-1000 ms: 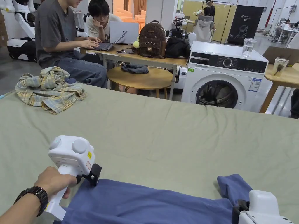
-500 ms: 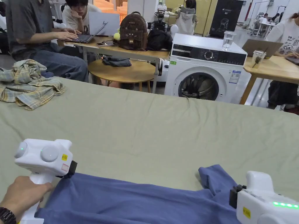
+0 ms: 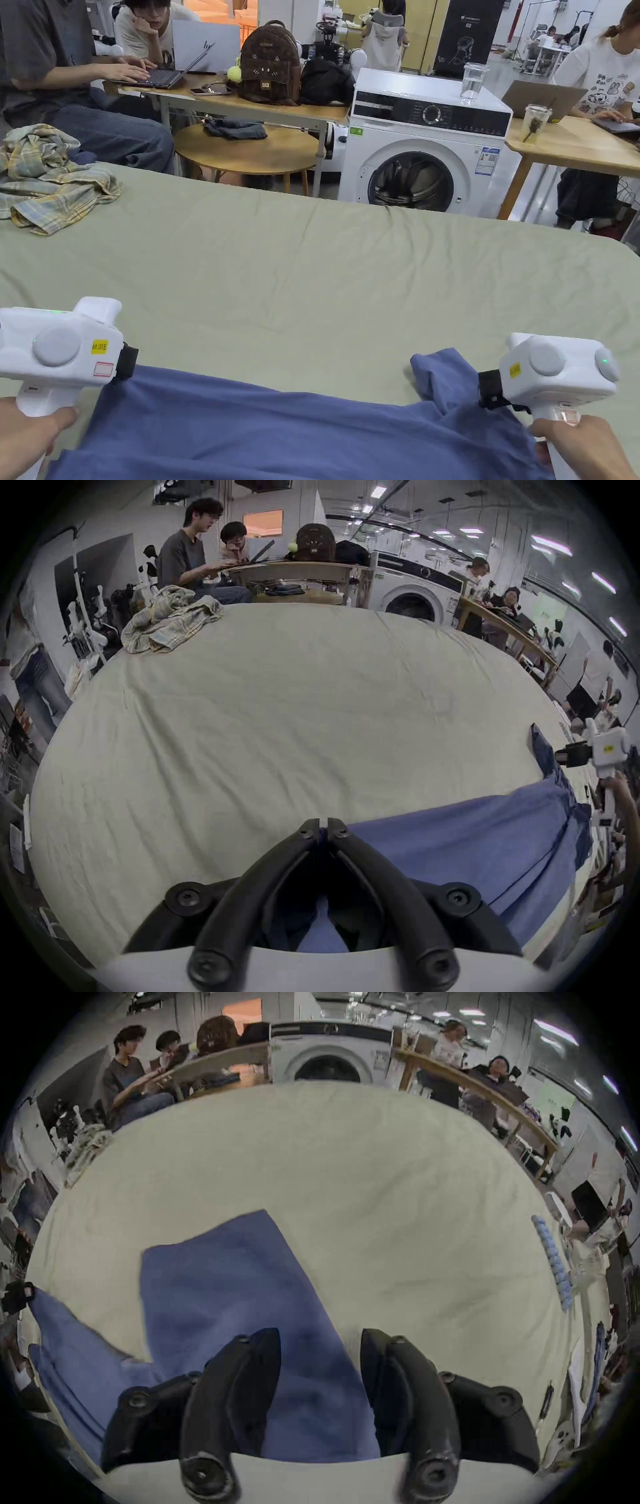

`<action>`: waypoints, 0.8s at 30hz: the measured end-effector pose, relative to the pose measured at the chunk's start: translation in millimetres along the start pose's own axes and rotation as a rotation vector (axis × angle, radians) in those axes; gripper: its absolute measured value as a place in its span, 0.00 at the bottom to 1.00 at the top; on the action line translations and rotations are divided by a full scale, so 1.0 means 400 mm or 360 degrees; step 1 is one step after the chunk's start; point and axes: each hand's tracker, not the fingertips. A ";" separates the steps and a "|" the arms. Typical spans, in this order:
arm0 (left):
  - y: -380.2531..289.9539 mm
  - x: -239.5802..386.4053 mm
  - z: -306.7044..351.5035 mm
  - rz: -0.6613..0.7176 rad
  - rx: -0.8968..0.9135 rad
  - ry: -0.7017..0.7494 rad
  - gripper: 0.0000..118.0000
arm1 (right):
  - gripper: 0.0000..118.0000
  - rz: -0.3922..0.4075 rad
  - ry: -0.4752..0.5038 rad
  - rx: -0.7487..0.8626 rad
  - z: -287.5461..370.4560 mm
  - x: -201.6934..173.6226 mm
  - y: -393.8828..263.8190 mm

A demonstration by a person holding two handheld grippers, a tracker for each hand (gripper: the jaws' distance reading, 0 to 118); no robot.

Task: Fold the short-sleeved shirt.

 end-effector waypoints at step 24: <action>-0.090 -0.026 0.103 0.0055 0.0090 -0.0050 0.00 | 0.00 -0.0065 0.0108 0.0443 0.305 0.016 -0.175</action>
